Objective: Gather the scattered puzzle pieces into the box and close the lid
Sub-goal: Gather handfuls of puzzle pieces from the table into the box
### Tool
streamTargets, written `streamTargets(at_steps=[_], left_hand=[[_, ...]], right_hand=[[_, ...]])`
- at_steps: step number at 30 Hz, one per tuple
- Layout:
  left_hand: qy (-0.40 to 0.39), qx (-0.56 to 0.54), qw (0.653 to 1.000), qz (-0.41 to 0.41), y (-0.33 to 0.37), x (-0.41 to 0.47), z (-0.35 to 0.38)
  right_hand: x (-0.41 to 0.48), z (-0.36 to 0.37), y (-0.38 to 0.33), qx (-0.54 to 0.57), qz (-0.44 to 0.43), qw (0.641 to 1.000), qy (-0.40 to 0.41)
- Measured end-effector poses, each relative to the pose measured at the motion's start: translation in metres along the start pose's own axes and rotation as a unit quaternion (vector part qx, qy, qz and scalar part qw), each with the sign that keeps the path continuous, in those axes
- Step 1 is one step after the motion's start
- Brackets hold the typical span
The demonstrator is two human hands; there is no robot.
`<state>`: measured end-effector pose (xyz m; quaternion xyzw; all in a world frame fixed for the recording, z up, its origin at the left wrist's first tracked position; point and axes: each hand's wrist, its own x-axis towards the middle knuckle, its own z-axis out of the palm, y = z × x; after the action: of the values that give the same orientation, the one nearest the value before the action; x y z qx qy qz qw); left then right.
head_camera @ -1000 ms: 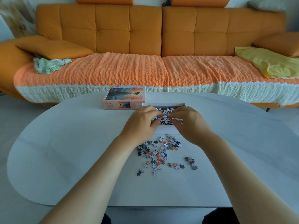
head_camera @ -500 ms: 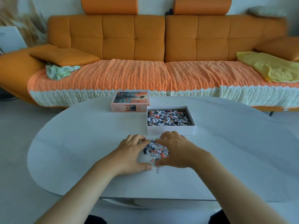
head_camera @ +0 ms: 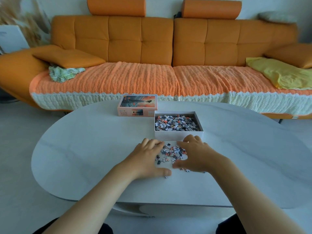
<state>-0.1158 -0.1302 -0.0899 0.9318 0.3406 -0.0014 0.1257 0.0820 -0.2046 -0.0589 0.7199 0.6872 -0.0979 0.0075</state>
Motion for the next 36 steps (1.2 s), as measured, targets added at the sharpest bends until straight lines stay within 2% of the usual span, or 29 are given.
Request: streamTargets(at_steps=[5,9,13,16,21,36], left_hand=[[0.089,-0.091,0.992,0.012,0.001,0.006,0.003],[0.074,-0.123,0.99,0.005,-0.009,0.006,-0.004],[0.026,-0.047,0.998,-0.012,-0.014,0.002,-0.006],[0.046,-0.063,0.997,-0.001,-0.009,0.005,-0.004],[0.077,-0.117,0.99,0.012,-0.001,0.011,-0.003],[0.153,-0.214,0.965,-0.008,0.003,0.027,-0.027]], right_hand=[[0.006,0.0,-0.005,0.08,-0.032,0.996,0.006],[0.008,0.0,-0.006,0.084,-0.012,0.996,0.017],[0.009,0.0,-0.007,0.056,0.014,0.998,0.001],[0.013,0.001,-0.014,0.094,0.009,0.996,-0.006],[0.02,0.002,-0.023,0.143,0.0,0.989,0.029],[0.027,-0.019,-0.01,0.192,0.016,0.98,0.058]])
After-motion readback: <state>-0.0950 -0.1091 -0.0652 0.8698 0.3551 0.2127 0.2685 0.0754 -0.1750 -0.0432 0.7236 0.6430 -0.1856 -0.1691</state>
